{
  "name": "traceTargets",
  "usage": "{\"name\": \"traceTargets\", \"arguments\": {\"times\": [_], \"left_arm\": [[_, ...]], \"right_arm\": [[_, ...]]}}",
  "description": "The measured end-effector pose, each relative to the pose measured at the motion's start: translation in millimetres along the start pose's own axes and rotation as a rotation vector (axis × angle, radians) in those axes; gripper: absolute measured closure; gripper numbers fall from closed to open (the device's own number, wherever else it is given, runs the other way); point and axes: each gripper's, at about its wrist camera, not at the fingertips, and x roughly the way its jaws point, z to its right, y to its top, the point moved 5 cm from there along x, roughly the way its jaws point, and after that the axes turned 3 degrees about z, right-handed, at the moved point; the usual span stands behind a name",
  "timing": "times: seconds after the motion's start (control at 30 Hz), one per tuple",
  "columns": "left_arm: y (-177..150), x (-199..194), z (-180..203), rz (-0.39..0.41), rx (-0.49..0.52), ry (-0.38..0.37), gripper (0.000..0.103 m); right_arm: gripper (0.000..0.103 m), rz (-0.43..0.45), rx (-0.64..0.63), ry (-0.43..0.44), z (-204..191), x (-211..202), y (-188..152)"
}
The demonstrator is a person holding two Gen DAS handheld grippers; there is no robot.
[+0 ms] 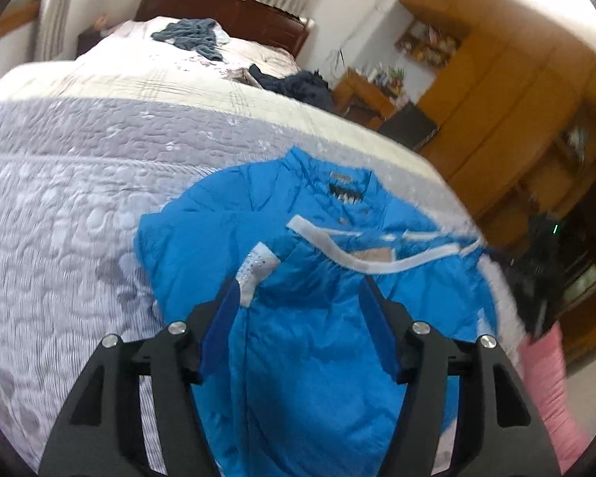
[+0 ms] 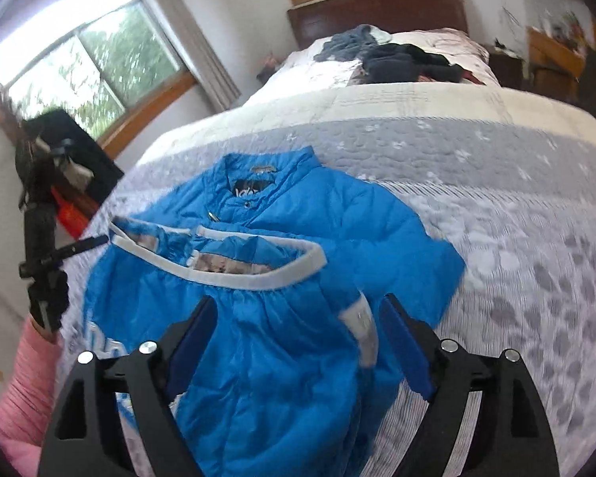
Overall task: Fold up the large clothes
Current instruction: 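Lay the hem on the collar and open both tools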
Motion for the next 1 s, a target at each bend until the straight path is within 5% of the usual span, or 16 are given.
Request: {"name": "traceTargets", "arguments": {"times": [0.2, 0.27, 0.37, 0.4, 0.47, 0.73, 1.0], "left_arm": [[2.0, 24.6, 0.0, -0.035, 0.076, 0.082, 0.035], [0.4, 29.0, 1.1, -0.035, 0.085, 0.107, 0.037], [-1.8, 28.3, 4.6, -0.007, 0.103, 0.16, 0.063], [-2.7, 25.0, 6.6, 0.011, 0.103, 0.166, 0.077], [-4.0, 14.6, 14.2, 0.046, 0.099, 0.166, 0.086], [-12.6, -50.8, 52.9, 0.239, 0.145, 0.173, 0.092], [57.8, -64.4, 72.6, 0.349, 0.101, 0.183, 0.092]], "right_arm": [[0.026, -0.043, -0.092, -0.058, -7.3, 24.3, -5.4], [0.048, -0.043, -0.132, -0.106, -9.3, 25.8, -9.7], [0.074, -0.038, -0.138, -0.112, -10.3, 20.9, -13.7], [0.077, -0.029, -0.132, -0.11, -10.4, 16.9, -14.1], [0.084, 0.002, -0.12, -0.102, -12.3, 3.3, -16.2], [0.088, 0.112, -0.069, -0.026, -29.7, -57.7, -22.8], [0.088, 0.173, 0.025, -0.048, -26.2, -81.0, 46.8]]}}
